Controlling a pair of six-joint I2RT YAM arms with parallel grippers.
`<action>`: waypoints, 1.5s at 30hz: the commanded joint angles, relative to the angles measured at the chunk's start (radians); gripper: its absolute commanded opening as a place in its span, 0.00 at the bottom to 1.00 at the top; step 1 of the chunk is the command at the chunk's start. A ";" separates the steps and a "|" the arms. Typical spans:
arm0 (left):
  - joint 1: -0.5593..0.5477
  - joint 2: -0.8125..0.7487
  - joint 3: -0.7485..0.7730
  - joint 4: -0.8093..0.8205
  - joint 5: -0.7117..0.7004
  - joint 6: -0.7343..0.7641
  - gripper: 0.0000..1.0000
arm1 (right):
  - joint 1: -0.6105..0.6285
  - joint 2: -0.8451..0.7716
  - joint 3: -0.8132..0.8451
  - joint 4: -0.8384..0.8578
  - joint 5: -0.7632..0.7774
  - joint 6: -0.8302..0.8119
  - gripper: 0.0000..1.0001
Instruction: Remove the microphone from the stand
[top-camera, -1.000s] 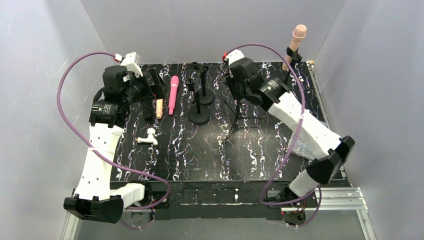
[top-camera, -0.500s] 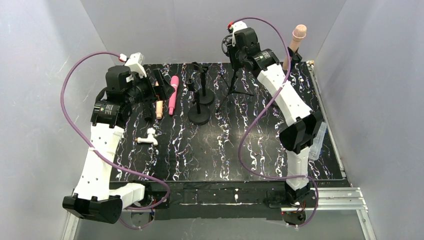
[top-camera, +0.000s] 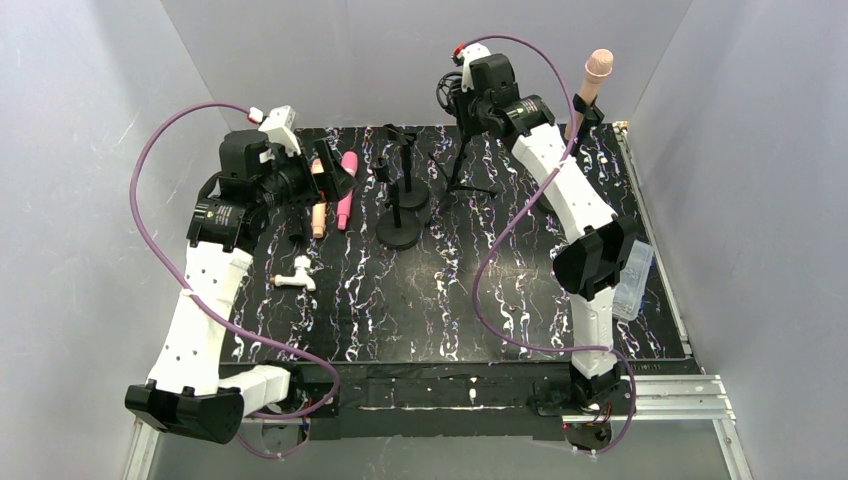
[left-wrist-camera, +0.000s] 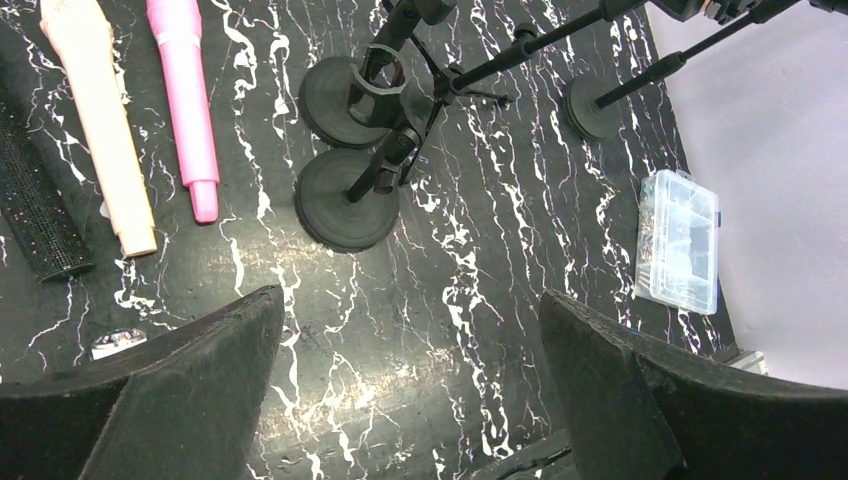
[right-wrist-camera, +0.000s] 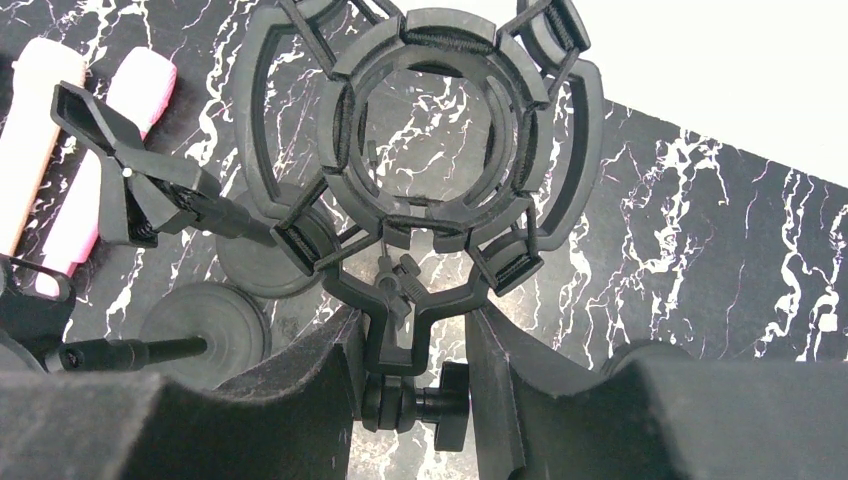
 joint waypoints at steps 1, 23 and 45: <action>-0.014 -0.006 -0.006 0.003 0.019 -0.002 0.98 | -0.007 0.001 0.060 0.094 -0.025 -0.003 0.03; -0.030 -0.006 -0.006 -0.001 0.018 0.009 0.98 | -0.007 0.062 0.032 0.123 -0.082 -0.005 0.75; -0.039 -0.009 0.003 -0.021 0.006 0.023 0.98 | -0.004 -0.233 -0.098 0.090 -0.054 0.073 0.98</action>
